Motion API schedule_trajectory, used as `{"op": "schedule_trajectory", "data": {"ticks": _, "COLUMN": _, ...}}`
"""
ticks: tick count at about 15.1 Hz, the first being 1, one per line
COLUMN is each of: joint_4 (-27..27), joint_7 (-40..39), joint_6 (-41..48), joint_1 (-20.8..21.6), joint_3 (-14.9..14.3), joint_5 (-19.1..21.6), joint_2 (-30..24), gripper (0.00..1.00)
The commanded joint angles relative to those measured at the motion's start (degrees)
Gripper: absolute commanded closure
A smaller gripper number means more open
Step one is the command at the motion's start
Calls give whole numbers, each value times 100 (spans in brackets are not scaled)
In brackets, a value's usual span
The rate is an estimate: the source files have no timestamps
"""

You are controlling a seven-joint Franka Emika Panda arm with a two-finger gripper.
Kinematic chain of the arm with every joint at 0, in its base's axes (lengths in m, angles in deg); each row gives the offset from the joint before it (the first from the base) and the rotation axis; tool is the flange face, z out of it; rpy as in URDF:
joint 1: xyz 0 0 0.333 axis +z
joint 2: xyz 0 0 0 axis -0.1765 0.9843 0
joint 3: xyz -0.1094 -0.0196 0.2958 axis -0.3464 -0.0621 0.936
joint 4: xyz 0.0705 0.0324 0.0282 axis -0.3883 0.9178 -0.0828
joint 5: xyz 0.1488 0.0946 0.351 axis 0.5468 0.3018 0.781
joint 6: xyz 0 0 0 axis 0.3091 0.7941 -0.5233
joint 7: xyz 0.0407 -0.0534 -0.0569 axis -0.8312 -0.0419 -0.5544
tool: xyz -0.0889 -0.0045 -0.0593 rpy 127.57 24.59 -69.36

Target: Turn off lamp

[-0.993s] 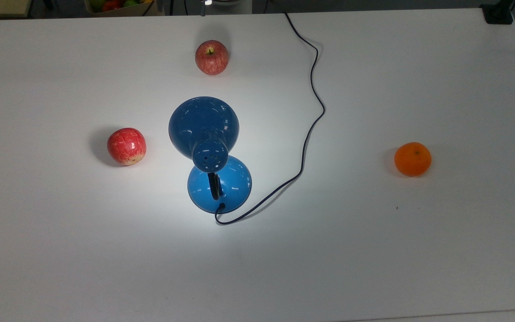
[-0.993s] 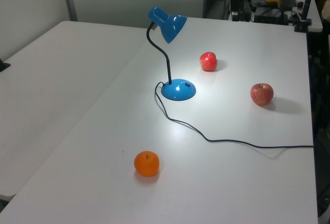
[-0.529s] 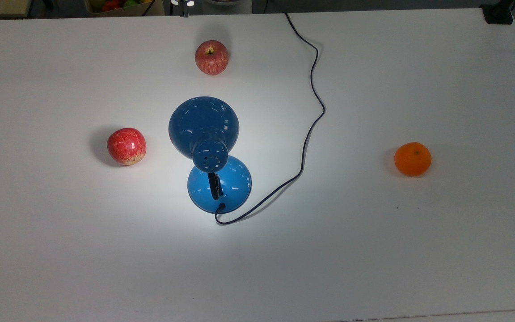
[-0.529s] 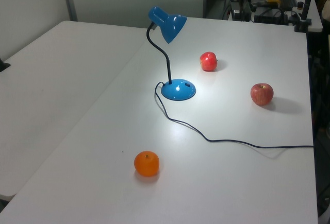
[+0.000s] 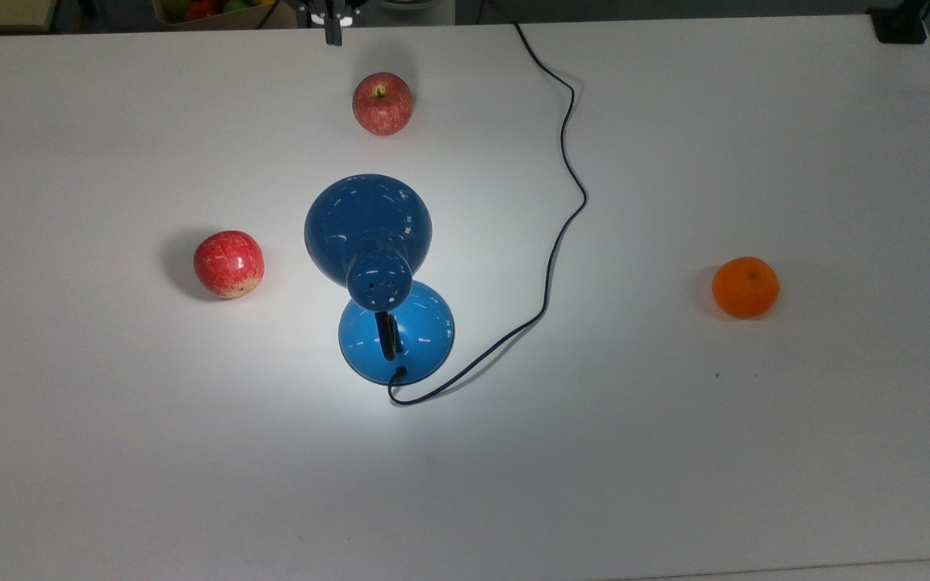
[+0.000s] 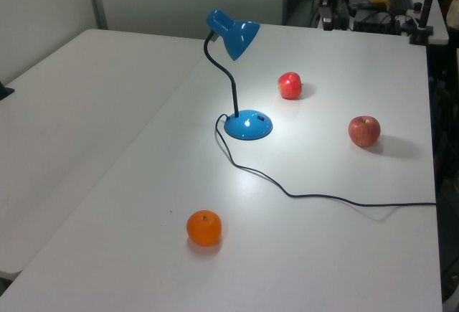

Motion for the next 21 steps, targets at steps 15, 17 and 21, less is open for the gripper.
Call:
{"op": "schedule_trajectory", "data": {"ticks": 15, "joint_4": 2040, "joint_7": 120, "joint_6": -4882, "joint_1": 53, "joint_3": 67, "joint_5": 94, "joint_2": 1260, "gripper": 100}}
{"op": "schedule_trajectory", "data": {"ticks": 17, "joint_4": 2031, "joint_7": 120, "joint_6": -5330, "joint_1": 71, "joint_3": 67, "joint_5": 94, "joint_2": 1445, "gripper": 100}}
{"op": "schedule_trajectory", "data": {"ticks": 21, "joint_4": 2005, "joint_7": 120, "joint_6": -5833, "joint_1": 80, "joint_3": 84, "joint_5": 77, "joint_2": 1691, "gripper": 100}}
